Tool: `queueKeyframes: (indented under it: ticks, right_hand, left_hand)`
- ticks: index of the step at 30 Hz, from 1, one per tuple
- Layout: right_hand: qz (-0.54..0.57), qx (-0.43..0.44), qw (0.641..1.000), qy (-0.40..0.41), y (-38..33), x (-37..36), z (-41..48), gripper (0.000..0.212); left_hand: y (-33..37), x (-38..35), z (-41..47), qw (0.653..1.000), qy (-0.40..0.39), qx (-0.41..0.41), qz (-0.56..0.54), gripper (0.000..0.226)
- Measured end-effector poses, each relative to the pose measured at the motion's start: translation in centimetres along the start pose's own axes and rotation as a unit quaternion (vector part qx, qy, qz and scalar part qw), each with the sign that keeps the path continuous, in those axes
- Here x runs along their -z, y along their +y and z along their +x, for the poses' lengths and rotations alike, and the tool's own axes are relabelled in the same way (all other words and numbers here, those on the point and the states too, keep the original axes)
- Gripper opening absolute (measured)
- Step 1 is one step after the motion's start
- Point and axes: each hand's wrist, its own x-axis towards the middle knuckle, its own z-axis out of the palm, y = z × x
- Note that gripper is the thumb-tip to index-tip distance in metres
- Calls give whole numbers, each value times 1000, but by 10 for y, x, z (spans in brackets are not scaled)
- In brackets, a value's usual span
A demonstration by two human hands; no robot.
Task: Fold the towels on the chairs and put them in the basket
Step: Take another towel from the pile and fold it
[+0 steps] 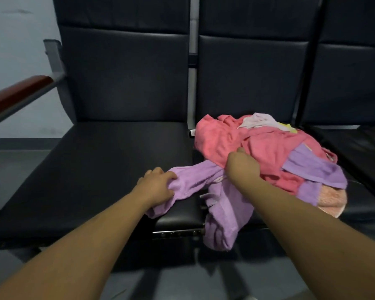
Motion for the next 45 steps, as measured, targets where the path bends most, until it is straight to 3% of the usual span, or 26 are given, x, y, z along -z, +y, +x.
queueKeyframes:
  ticks: [5, 8, 9, 10, 11, 12, 13, 14, 16, 18, 22, 24, 25, 27, 28, 29, 30, 31, 32, 33, 35, 37, 38, 40, 42, 45]
  right_hand:
    - [130, -2, 982, 135, 7, 18, 2, 15]
    - [288, 27, 933, 215, 1, 48, -4, 10]
    - [351, 55, 908, 223, -5, 59, -12, 11]
    - [415, 90, 882, 205, -12, 72, -22, 20]
    - [470, 131, 859, 156, -21, 81, -33, 30]
    - [496, 166, 847, 94, -28, 85, -45, 35]
    - [494, 192, 847, 34, -35, 85, -54, 34]
    - [477, 211, 853, -14, -40, 81, -61, 28]
    - [449, 213, 866, -54, -41, 67, -63, 12]
    - [475, 166, 862, -61, -34, 57, -58, 7]
    - [517, 1, 855, -33, -16, 45, -39, 30]
    - [527, -58, 846, -60, -18, 43, -36, 34]
    - [569, -92, 812, -95, -22, 43, -36, 29]
    - [671, -150, 697, -204, -37, 48, -40, 29]
    - [691, -145, 666, -241, -44, 47, -43, 30]
    - [677, -107, 682, -257, -49, 42, -43, 30]
    - [612, -40, 749, -252, -53, 36, -43, 34]
    - [475, 35, 848, -233, -54, 28, -44, 53]
    - [321, 100, 918, -212, -56, 18, -45, 71]
    - [203, 145, 945, -210, -57, 11, -45, 81]
    - [123, 175, 959, -184, -57, 2, -43, 63]
    - [143, 175, 966, -123, -58, 3, -38, 19]
    - [167, 170, 968, -81, -59, 7, -36, 9]
    - [251, 156, 955, 22, -61, 18, -30, 8]
    - [346, 175, 912, 134, -65, 37, -31, 5]
    - [371, 232, 870, 228, -72, 60, -34, 7]
  left_hand:
    - [11, 4, -5, 999, 38, 21, 3, 45]
    - [25, 15, -2, 971, 151, 48, -178, 31]
    - [34, 22, -2, 936, 151, 70, -310, 38]
    - [43, 30, -3, 870, 117, 95, -469, 45]
    - [51, 36, -2, 780, 58, 114, -612, 51]
    - [57, 40, -2, 700, 5, 122, -704, 54]
    - [62, 44, -4, 644, -30, 111, -756, 50]
    - [64, 46, -4, 627, -32, 102, -772, 38]
    - [63, 49, -4, 646, 10, 107, -756, 15]
    - [53, 53, -6, 671, 50, 103, -732, 25]
    - [35, 74, -27, 669, 64, 51, -739, 30]
    - [32, 83, -43, 661, 42, 45, -748, 34]
    - [31, 88, -53, 659, 29, 44, -750, 32]
    - [29, 92, -67, 672, -1, 52, -739, 32]
    - [25, 90, -70, 683, -22, 59, -728, 34]
    - [20, 85, -71, 703, -44, 75, -706, 33]
    - [14, 77, -71, 729, -62, 92, -675, 26]
    - [5, 68, -70, 755, -78, 112, -642, 18]
    - [-4, 59, -70, 781, -91, 129, -604, 17]
    - [-11, 52, -70, 800, -92, 152, -573, 21]
    - [-21, 44, -70, 816, -86, 184, -541, 23]
    - [-24, 45, -67, 809, -83, 194, -548, 17]
    - [-26, 47, -65, 804, -96, 193, -554, 28]
    - [-26, 52, -64, 783, -165, 189, -569, 52]
    - [-23, 59, -67, 745, -212, 169, -610, 61]
    - [-16, 71, -66, 663, -78, 124, -734, 28]
